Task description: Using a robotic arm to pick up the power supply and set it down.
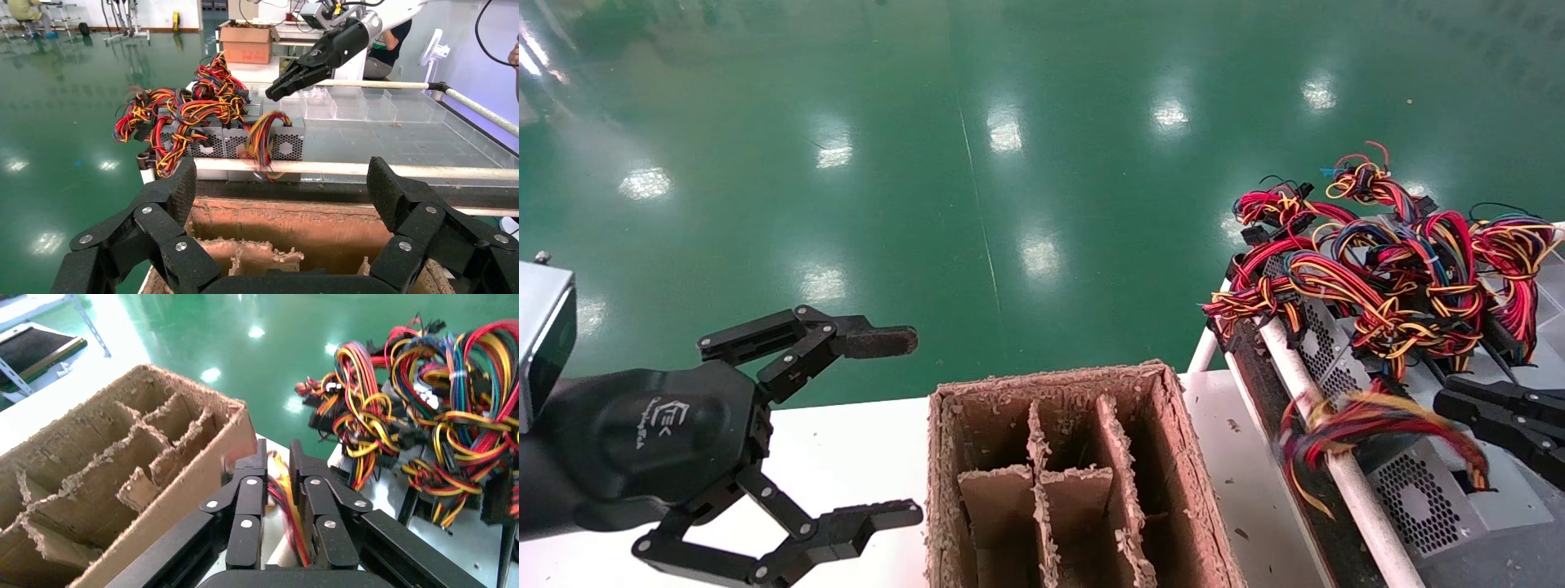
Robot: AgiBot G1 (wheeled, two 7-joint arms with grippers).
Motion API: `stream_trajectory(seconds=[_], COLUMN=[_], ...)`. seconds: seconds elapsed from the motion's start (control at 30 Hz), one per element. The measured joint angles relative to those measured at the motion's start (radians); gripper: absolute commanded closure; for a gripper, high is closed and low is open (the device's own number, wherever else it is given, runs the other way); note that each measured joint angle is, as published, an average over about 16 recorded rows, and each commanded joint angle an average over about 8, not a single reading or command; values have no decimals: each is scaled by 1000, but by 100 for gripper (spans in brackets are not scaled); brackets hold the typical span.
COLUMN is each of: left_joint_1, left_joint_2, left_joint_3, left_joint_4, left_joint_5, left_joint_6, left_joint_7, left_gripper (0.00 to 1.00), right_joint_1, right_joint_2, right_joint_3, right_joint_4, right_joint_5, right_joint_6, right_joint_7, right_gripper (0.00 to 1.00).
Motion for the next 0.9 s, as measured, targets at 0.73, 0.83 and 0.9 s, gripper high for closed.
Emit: stream_trajectory(seconds=[0.73, 0.83, 0.9], left_joint_1=[0, 0, 0], left_joint_2=[0, 0, 0], left_joint_3=[0, 0, 0], left_joint_4=[1, 1, 1], left_joint_5=[0, 0, 0], left_joint_6=[0, 0, 0], left_joint_7=[0, 0, 0], left_gripper=[0, 0, 0], right_joint_1=[139, 156, 167], right_joint_2=[-145, -169, -185], right_joint_3=[81, 92, 100], right_joint_4=[-58, -44, -34], right_joint_5=[-139, -165, -183], right_joint_6=[-172, -181, -187], right_joint_7=[89, 106, 117], right_gripper=[0, 0, 0])
